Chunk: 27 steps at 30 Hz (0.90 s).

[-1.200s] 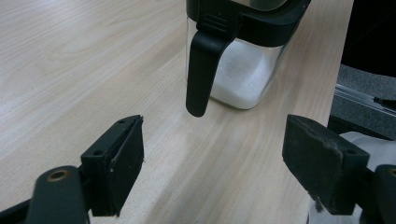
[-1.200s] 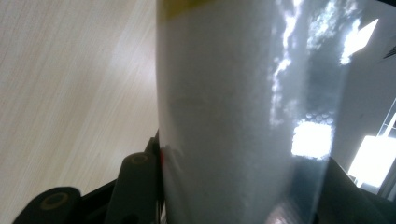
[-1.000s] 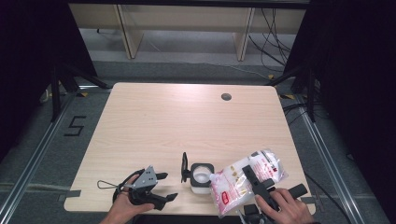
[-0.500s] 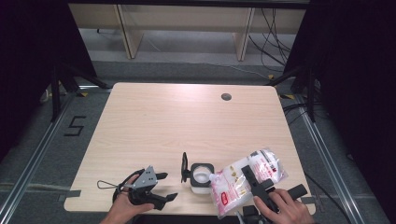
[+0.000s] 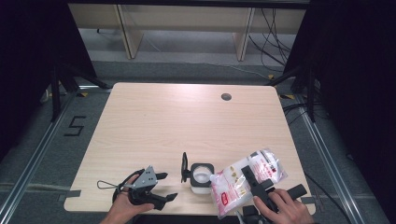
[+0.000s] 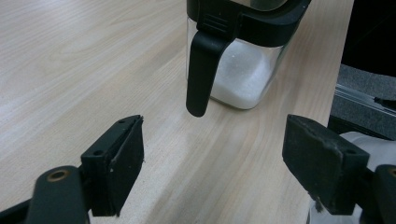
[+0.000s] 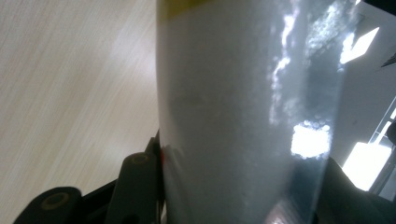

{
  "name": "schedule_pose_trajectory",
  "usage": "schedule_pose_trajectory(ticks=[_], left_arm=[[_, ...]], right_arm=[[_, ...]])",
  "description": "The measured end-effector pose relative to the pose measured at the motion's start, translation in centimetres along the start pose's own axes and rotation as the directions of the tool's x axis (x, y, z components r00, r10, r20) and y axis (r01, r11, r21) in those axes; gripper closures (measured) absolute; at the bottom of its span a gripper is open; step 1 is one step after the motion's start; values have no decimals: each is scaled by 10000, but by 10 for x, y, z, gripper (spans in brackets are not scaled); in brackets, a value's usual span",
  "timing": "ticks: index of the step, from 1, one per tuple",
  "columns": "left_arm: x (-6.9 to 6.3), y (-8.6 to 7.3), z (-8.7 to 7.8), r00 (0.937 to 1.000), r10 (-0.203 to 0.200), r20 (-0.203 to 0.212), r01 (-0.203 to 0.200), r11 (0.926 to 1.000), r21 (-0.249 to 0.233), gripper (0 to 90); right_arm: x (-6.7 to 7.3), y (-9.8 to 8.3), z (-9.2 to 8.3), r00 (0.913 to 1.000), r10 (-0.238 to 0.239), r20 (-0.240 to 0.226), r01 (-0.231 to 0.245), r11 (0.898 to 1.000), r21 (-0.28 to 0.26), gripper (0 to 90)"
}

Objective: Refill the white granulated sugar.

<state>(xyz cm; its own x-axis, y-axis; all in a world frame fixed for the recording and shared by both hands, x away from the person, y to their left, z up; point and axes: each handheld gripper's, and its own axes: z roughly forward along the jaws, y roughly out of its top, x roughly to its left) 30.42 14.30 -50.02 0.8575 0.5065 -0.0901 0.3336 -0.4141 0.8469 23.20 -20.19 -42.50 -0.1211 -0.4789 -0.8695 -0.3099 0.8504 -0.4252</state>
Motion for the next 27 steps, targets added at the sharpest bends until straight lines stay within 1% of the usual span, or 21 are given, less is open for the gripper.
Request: schedule_pose_trajectory(ticks=[2,3,4,5,6,7,9,10,12,14,15,16,17,19,21,22,24,25,26,27], left_arm=[[0,0,0,10000,-2,53,1,10000,40,204],[0,0,0,10000,-19,39,19,10000,30,204],[0,0,0,10000,-25,-2,25,10000,-15,204],[0,0,0,10000,4,-1,-4,10000,-7,204],[0,0,0,10000,-90,-6,90,10000,-24,204],[-1,0,0,9999,-122,20,122,9999,-44,204],[1,1,-1,9999,133,37,-133,9999,0,204],[1,0,0,9999,124,49,-124,9999,-55,204],[1,1,0,9999,159,32,-158,9999,-20,204],[0,0,0,10000,27,49,-27,10000,-57,204],[0,0,0,10000,67,14,-67,10000,-13,204],[0,0,0,10000,12,38,-12,10000,24,204],[0,0,0,10000,-26,53,26,10000,39,204],[0,0,0,10000,-54,2,54,10000,-27,204],[0,0,0,10000,0,64,-1,10000,50,204],[0,0,0,10000,-48,52,48,10000,41,204],[1,0,0,10000,-6,42,6,10000,46,204],[1,0,0,10000,49,78,-49,10000,55,204],[0,0,0,10000,-20,58,20,10000,39,204],[0,0,0,10000,-5,70,5,10000,40,204]], right_arm=[[1,-1,-2,9996,289,9,-289,9995,121,582],[0,0,-1,9997,225,48,-226,9997,111,582],[1,0,-2,9996,266,-19,-265,9995,191,582],[0,0,0,10000,35,34,-35,10000,40,582],[0,0,0,10000,-21,-26,21,10000,-27,582],[0,0,0,10000,24,-54,-24,10000,-46,582],[1,0,1,10000,45,-26,-45,10000,-20,582],[1,0,1,10000,23,-30,-23,10000,-29,582],[0,0,1,10000,42,-40,-43,10000,-53,582],[0,0,1,10000,29,-38,-29,10000,-46,583],[0,-1,0,9999,153,1,-153,9999,17,583],[1,-1,-1,9994,346,-69,-345,9994,67,585],[-1,-1,0,9999,151,13,-150,9998,-113,587],[-1,-2,-1,9998,216,-13,-216,9997,-60,589],[-1,-2,-1,9999,157,0,-157,9998,-79,591],[-1,-2,-1,9998,194,8,-194,9998,-102,593],[-1,-2,-1,9997,223,-54,-224,9997,-67,596],[0,-2,0,9994,344,-54,-345,9994,-65,598],[1,-2,0,9991,412,-45,-413,9991,-117,601],[1,-2,0,9991,414,-36,-415,9990,-144,605]])
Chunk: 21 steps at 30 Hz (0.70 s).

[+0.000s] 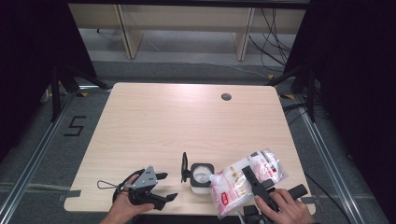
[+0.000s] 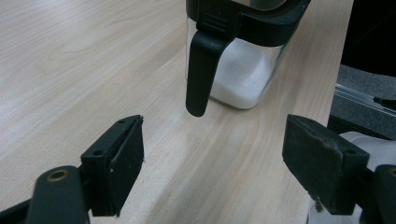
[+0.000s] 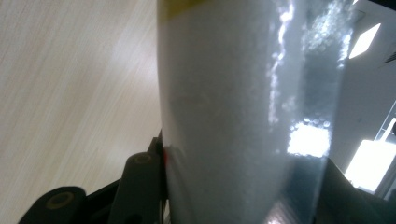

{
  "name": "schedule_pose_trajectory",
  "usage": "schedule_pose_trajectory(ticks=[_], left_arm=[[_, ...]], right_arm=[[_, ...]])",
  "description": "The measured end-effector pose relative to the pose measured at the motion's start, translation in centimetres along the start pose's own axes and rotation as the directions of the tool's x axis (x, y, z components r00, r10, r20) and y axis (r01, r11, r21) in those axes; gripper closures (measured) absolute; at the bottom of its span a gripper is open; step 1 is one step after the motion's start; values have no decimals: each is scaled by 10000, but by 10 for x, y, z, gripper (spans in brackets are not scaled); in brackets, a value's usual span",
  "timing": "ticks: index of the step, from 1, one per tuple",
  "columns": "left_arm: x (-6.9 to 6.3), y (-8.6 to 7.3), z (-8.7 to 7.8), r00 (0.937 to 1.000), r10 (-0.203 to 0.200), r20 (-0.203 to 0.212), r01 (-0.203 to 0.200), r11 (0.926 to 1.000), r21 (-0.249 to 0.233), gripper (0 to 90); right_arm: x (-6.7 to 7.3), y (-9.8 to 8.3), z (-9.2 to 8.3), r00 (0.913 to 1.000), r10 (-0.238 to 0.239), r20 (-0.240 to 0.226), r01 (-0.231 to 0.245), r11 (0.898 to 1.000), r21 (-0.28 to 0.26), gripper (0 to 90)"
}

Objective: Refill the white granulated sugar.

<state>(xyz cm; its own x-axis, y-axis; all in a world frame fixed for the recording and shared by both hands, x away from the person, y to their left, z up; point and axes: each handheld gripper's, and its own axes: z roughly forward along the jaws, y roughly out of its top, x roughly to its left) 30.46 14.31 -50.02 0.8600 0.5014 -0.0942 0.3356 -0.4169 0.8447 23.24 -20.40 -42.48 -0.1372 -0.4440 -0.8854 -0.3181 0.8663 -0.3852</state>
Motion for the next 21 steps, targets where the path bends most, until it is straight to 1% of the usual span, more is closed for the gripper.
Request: schedule_pose_trajectory(ticks=[2,3,4,5,7,8,10,11,12,13,14,16,17,18,19,20,21], left_arm=[[0,0,0,10000,-58,-12,58,10000,3,204],[0,0,0,10000,-47,-14,47,10000,-8,204],[0,0,0,10000,-64,6,64,10000,-47,204],[-1,0,0,10000,-61,-53,60,10000,-80,204],[0,1,-1,10000,68,-34,-69,10000,-40,204],[1,1,-1,9999,113,-23,-113,9999,-48,204],[-1,0,-1,9999,-96,-52,95,9999,-86,204],[-1,0,-1,9999,-93,-56,92,9999,-90,204],[0,0,-1,10000,18,-55,-18,10000,-33,204],[0,0,-1,9999,-106,7,106,9999,40,204],[0,0,-1,10000,-40,-25,40,10000,14,204],[0,0,-1,10000,-88,3,88,10000,25,204],[0,0,-1,10000,-16,-61,15,10000,-33,204],[0,0,-1,10000,-56,-28,56,10000,-38,204],[0,1,-1,10000,-56,-14,56,10000,37,204],[0,0,-1,10000,-56,-37,56,10000,-4,204],[-1,0,-1,9999,-133,-32,133,9999,-68,204]], right_arm=[[1,0,0,9999,79,72,-79,10000,-43,611],[0,0,0,9998,219,20,-218,9997,-104,614],[0,0,0,9997,257,-54,-258,9995,-181,616],[0,0,0,9996,288,-19,-289,9994,-208,617],[0,-1,1,9996,278,-53,-279,9993,-264,620],[1,-1,1,9994,359,-32,-360,9990,-255,621],[2,-2,1,9990,449,-46,-450,9987,-248,623],[2,-2,1,9990,452,32,-451,9985,-300,624],[3,-3,2,9977,634,220,-622,9969,-486,626],[3,-4,2,9973,687,256,-674,9965,-491,627],[4,-5,2,9962,833,242,-822,9956,-443,628],[3,-6,2,9966,807,153,-798,9955,-517,630],[4,-7,2,9949,976,249,-961,9938,-564,630],[5,-7,2,9933,1136,196,-1123,9921,-563,631],[5,-7,2,9932,1151,189,-1138,9918,-589,632],[5,-7,3,9937,1104,216,-1087,9918,-665,632],[5,-7,3,9928,1192,73,-1185,9910,-623,632]])
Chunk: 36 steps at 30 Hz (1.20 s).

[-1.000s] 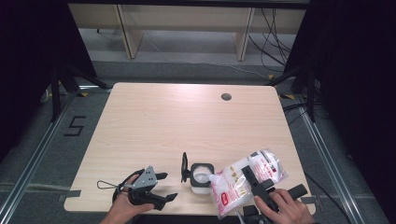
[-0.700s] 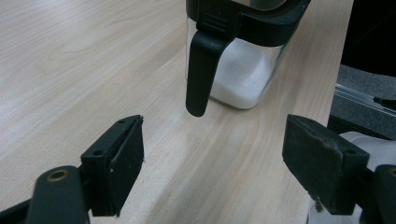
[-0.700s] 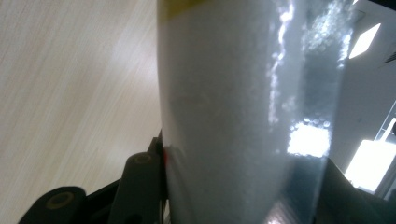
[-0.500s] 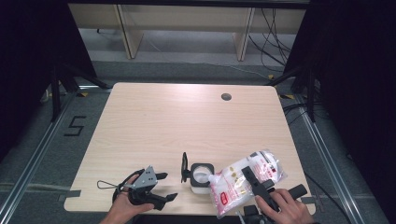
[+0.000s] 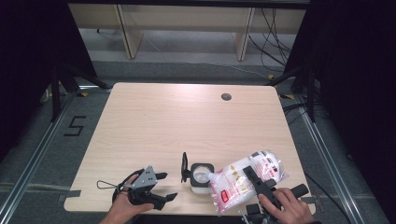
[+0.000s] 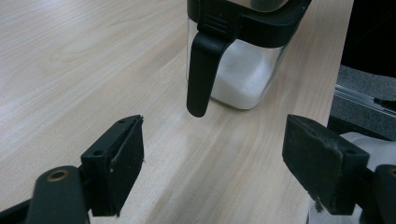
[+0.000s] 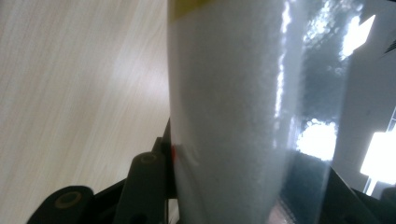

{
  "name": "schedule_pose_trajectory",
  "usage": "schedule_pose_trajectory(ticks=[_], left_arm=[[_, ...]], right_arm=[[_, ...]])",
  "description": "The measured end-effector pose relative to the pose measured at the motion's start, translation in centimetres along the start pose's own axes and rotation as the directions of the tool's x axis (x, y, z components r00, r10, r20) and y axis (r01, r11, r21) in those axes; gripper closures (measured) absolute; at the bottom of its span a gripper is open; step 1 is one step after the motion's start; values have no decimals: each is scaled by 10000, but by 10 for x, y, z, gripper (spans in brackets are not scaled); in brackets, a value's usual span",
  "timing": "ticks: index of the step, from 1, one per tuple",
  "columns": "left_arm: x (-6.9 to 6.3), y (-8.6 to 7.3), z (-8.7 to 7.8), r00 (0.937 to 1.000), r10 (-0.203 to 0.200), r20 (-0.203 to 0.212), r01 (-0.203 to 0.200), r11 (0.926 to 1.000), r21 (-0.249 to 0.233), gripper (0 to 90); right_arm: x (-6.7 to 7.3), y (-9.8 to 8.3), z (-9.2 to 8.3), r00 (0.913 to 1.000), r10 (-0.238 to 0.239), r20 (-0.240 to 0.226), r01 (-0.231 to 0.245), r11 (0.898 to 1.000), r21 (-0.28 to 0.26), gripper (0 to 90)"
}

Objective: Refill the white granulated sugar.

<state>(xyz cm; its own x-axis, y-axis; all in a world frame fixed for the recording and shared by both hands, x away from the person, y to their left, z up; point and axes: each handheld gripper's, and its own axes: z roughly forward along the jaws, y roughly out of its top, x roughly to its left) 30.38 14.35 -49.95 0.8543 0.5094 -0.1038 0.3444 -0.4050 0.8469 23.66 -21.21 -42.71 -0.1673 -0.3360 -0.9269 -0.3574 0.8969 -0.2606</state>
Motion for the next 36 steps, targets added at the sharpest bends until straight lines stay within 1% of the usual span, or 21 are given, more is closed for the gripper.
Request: schedule_pose_trajectory(ticks=[1,2,3,4,5,6,7,15,16,19,20,21,23,24,26,28,30,32,33,34,36], left_arm=[[0,0,0,10000,-27,11,27,10000,5,204],[0,0,0,10000,-35,10,35,10000,4,204],[0,0,0,10000,-31,12,31,10000,4,204],[0,0,0,10000,-12,14,12,10000,-4,204],[0,0,0,10000,-25,16,25,10000,0,204],[0,0,0,10000,2,-10,-2,10000,36,204],[0,0,0,10000,12,-20,-12,10000,50,204],[0,0,0,10000,-11,9,11,10000,0,204],[0,0,0,10000,-23,8,23,10000,8,204],[0,0,0,10000,-20,14,20,10000,-5,204],[0,0,0,10000,-24,15,24,10000,-6,204],[0,0,0,10000,-31,10,31,10000,4,204],[0,0,0,10000,-32,13,32,10000,7,204],[0,0,0,10000,-12,11,12,10000,0,204],[0,0,0,10000,-19,12,19,10000,-5,204],[0,0,0,10000,-24,3,24,10000,20,204],[0,0,0,10000,-20,14,20,10000,-3,204],[1,0,0,10000,85,-20,-85,10000,19,204],[2,0,0,9996,270,0,-270,9996,32,204],[0,0,0,10000,65,-24,-65,10000,8,204],[0,0,0,10000,29,-17,-29,10000,-25,204]], right_arm=[[1,-1,1,9999,53,92,-52,9999,-151,633],[1,-1,1,9999,85,56,-84,9998,-165,633],[0,-1,2,10000,14,84,-12,9997,-236,634],[1,-1,2,10000,19,-60,-20,9999,-170,634],[1,-1,2,10000,29,-52,-30,9998,-176,634],[2,-1,2,9997,208,-126,-210,9997,-150,634],[1,-1,2,10000,70,-56,-71,9998,-179,635],[0,-2,2,10000,52,-52,-53,9998,-184,636],[0,-2,1,9998,158,-124,-159,9998,-91,636],[1,-2,2,9997,227,-40,-228,9995,-210,637],[0,-2,1,9998,144,-121,-146,9998,-168,638],[-1,-2,2,9999,101,-55,-102,9997,-213,637],[0,-2,2,9998,169,-123,-171,9997,-168,638],[1,-2,1,9991,374,-196,-376,9993,-76,638],[0,-2,2,9998,207,-54,-208,9996,-214,638],[1,-2,2,9998,206,-59,-207,9996,-176,638],[0,-2,1,9997,124,-203,-126,9999,-68,638],[-1,-2,1,9998,19,-175,-20,10000,-47,638],[-1,-2,2,10000,-7,-89,6,9999,-105,638],[-1,-2,2,10000,-42,-80,41,10000,-76,638],[-1,-2,1,9999,-54,-110,53,10000,-58,638]])
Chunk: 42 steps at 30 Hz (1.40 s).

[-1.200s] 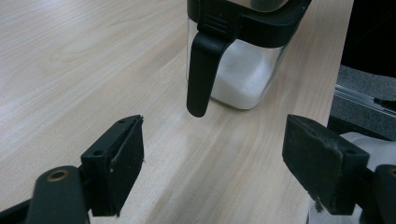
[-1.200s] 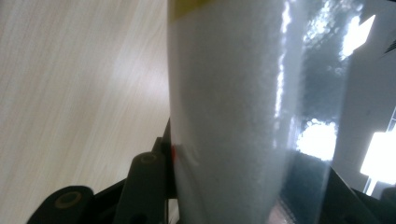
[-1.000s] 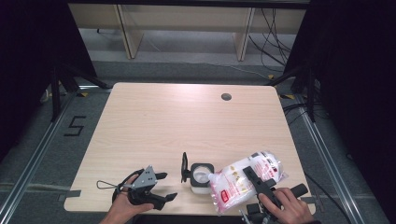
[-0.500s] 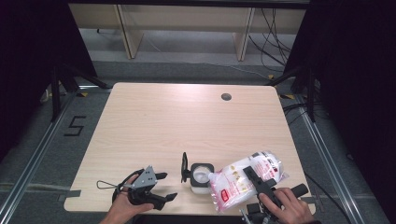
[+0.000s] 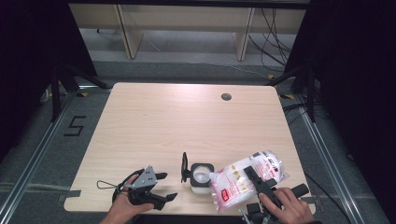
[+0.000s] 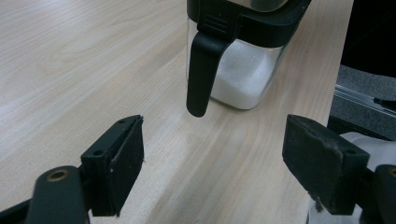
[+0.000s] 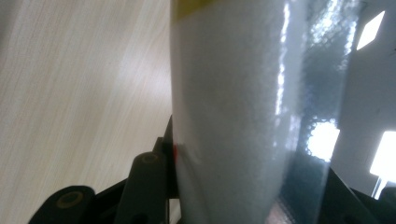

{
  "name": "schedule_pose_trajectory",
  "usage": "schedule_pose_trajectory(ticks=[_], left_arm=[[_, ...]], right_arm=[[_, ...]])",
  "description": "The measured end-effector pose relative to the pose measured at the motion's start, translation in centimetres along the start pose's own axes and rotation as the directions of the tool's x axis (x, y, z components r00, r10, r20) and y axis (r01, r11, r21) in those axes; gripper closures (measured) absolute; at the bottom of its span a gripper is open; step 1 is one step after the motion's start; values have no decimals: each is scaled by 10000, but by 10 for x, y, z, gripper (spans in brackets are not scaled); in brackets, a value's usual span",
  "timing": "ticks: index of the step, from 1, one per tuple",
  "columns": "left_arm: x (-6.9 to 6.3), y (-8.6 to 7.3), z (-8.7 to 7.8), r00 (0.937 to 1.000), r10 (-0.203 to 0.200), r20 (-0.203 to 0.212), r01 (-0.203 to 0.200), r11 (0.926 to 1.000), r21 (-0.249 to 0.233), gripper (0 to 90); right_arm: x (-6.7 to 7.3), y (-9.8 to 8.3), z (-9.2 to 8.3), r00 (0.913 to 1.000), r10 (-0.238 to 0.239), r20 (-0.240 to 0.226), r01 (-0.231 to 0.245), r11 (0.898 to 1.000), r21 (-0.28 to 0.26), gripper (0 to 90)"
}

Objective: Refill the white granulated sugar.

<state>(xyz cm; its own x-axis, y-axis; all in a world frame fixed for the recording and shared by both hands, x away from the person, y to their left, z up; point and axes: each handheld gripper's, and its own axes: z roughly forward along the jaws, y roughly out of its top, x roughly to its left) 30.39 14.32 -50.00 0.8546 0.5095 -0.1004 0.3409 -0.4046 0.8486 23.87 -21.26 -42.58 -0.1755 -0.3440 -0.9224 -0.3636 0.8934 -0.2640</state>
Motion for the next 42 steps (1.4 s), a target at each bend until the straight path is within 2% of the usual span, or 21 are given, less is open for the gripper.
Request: schedule_pose_trajectory(ticks=[1,2,4,5,9,12,15,16,20,22,23,26,30,31,33,35,37,39,41,42], left_arm=[[1,1,0,9999,152,32,-152,9999,31,204],[1,0,0,9999,134,39,-134,9999,22,204],[0,0,0,10000,90,12,-90,10000,4,204],[1,0,0,9997,226,48,-226,9997,16,204],[1,0,0,9997,239,55,-239,9997,19,204],[2,1,0,9997,229,43,-229,9997,77,204],[1,0,0,9997,236,58,-236,9997,3,204],[1,1,0,9998,214,49,-214,9998,30,204],[1,0,0,10000,41,-1,-41,10000,25,204],[2,1,-1,9996,283,71,-284,9995,110,204],[0,0,-1,10000,-41,-14,41,10000,75,204],[0,0,-1,10000,-7,-6,7,10000,65,204],[0,0,-1,10000,-39,28,39,10000,17,204],[0,0,-1,10000,-54,28,54,10000,20,204],[0,0,-1,10000,-27,-8,28,10000,72,204],[0,0,-1,10000,-54,29,54,10000,19,204],[1,0,-1,10000,-18,-14,18,10000,79,204],[0,0,-1,10000,-56,32,56,10000,32,204],[1,0,-1,9999,97,53,-97,9999,24,204],[0,0,-1,10000,-49,29,49,10000,27,204]], right_arm=[[1,0,0,10000,61,-48,-61,10000,44,638],[2,0,0,9999,136,-87,-135,9999,65,638],[1,2,-1,9998,-2,-191,6,9998,180,638],[1,2,0,9998,-47,-186,49,9999,130,638],[1,2,0,10000,-26,-81,26,10000,49,639],[1,1,-1,9997,149,-188,-146,9997,170,639],[0,1,0,9999,-77,-154,78,9999,76,639],[0,1,0,10000,-86,-24,86,10000,-15,639],[-1,1,-1,9999,-96,-97,96,10000,24,639],[0,1,-1,10000,44,-17,-44,10000,-11,639],[-1,1,-1,10000,23,-37,-23,10000,-20,639],[0,1,-1,9998,196,-85,-197,9998,-46,640],[-1,1,-2,10000,84,-16,-84,10000,-30,640],[0,1,-2,9997,237,-37,-237,9997,41,640],[-2,1,-2,10000,-12,-59,12,10000,0,640],[-1,1,-1,10000,5,24,-4,10000,-68,640],[-2,1,-2,9999,40,-164,-39,10000,68,640],[0,1,-1,9999,111,-39,-111,9999,-36,640],[-1,1,-1,9999,115,-62,-116,9999,-67,640],[-1,1,-2,9998,99,-152,-100,9999,-18,640]])
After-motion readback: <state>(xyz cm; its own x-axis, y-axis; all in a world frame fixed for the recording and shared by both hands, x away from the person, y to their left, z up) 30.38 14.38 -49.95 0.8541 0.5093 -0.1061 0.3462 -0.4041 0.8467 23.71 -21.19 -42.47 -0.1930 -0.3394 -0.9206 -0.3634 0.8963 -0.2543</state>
